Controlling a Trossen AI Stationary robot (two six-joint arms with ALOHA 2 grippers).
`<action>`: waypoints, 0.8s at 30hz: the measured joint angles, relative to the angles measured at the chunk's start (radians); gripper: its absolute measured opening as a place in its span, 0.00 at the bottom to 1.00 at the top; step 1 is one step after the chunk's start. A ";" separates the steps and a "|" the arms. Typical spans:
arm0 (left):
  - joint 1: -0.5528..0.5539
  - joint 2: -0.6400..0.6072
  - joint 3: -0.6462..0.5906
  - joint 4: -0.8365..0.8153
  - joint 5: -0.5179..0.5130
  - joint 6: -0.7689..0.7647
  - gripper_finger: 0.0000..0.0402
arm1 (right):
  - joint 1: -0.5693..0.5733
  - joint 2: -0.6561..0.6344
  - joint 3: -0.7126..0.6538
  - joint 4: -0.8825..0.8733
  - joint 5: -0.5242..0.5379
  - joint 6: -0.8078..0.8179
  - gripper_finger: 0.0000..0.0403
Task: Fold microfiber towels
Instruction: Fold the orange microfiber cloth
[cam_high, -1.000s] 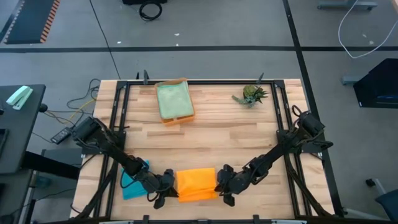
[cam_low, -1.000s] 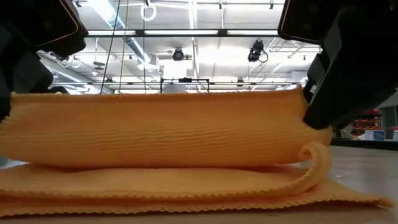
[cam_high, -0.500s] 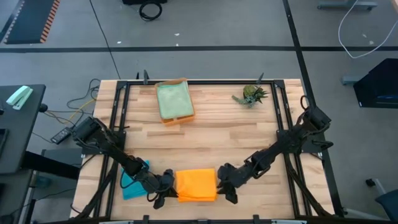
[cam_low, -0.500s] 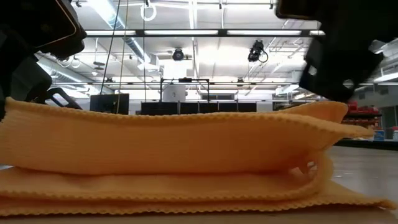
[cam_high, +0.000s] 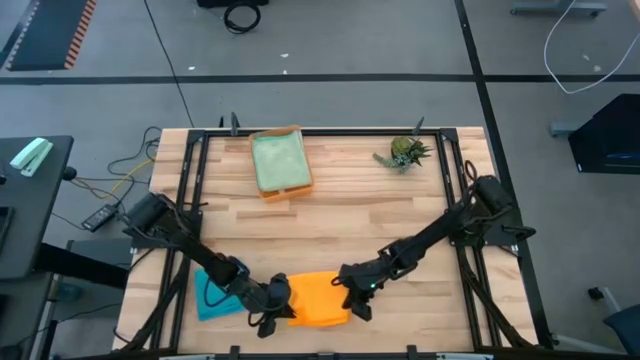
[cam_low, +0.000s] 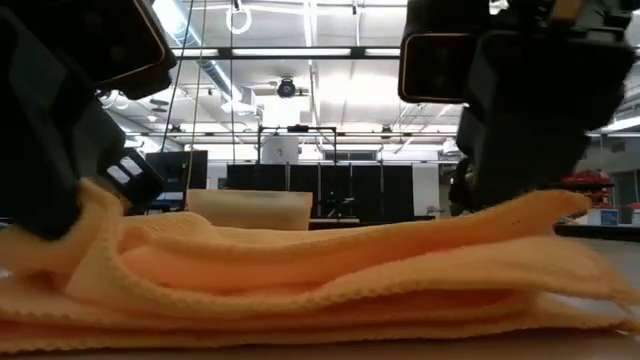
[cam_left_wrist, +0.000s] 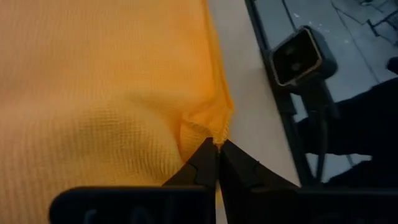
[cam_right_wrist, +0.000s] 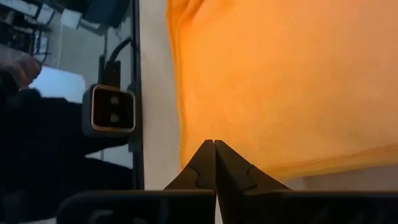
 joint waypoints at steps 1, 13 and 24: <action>0.001 0.002 0.002 0.000 0.008 -0.010 0.03 | 0.002 0.009 0.000 0.009 -0.012 0.001 0.01; 0.024 -0.009 0.000 -0.023 0.174 -0.133 0.23 | -0.016 0.055 0.002 -0.066 0.048 -0.016 0.00; 0.110 -0.078 0.000 -0.023 0.473 -0.189 0.38 | -0.069 0.025 -0.001 -0.098 0.102 -0.153 0.00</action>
